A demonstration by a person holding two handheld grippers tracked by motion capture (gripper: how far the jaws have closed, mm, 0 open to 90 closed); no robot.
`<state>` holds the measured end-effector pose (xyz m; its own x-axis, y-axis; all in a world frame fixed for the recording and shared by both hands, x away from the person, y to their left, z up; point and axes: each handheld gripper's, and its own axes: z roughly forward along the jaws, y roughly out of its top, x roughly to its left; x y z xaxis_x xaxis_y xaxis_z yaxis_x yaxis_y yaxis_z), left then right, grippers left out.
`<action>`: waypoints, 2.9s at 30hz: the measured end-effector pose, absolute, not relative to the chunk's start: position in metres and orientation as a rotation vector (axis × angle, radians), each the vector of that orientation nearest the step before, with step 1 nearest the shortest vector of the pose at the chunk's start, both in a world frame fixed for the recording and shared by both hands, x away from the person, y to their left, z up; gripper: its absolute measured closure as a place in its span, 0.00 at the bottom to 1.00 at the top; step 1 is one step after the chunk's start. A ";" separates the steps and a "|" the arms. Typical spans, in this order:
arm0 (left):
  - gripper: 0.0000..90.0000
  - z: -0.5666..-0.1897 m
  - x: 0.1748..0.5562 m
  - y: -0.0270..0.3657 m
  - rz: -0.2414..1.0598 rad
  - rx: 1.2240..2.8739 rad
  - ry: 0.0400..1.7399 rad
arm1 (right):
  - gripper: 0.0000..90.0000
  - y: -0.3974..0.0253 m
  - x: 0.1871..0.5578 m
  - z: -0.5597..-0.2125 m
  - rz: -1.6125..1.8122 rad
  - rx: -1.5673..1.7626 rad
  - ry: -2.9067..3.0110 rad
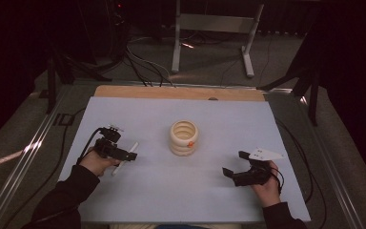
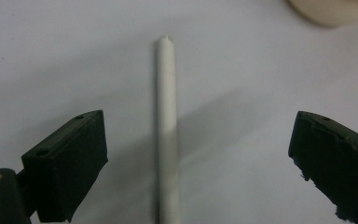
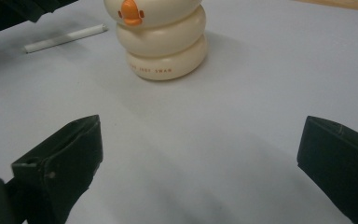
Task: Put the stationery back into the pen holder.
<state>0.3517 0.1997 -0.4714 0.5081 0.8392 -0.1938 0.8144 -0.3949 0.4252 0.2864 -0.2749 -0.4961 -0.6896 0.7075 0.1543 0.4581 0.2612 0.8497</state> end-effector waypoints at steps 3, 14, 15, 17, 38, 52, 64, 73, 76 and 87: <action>0.07 -0.476 0.352 0.197 0.062 2.359 1.325 | 0.00 -0.275 0.286 -0.496 1.394 1.080 2.277; 0.40 -0.482 0.360 0.196 0.109 2.411 1.386 | 0.00 -0.275 0.286 -0.496 1.394 1.082 2.278; 0.45 -0.482 0.361 0.195 0.118 2.426 1.394 | 0.00 -0.274 0.286 -0.496 1.395 1.082 2.277; 0.49 -0.483 0.362 0.194 0.118 2.443 1.402 | 0.00 -0.275 0.286 -0.496 1.394 1.085 2.276; 0.87 -0.492 0.375 0.188 0.071 2.548 1.409 | 0.00 -0.275 0.287 -0.497 1.388 1.091 2.285; 0.89 -0.474 0.375 0.199 0.073 2.456 1.297 | 0.00 -0.276 0.287 -0.496 1.392 1.087 2.279; 0.89 -0.448 0.369 0.208 0.085 2.281 1.190 | 0.00 -0.275 0.286 -0.496 1.398 1.085 2.279; 0.88 -0.438 0.368 0.207 0.088 2.176 1.111 | 0.00 -0.274 0.286 -0.496 1.399 1.085 2.279; 0.88 -0.434 0.367 0.207 0.090 2.148 1.087 | 0.00 -0.274 0.286 -0.496 1.400 1.083 2.280; 0.88 -0.421 0.370 0.203 0.096 1.988 1.002 | 0.00 -0.275 0.286 -0.495 1.402 1.082 2.276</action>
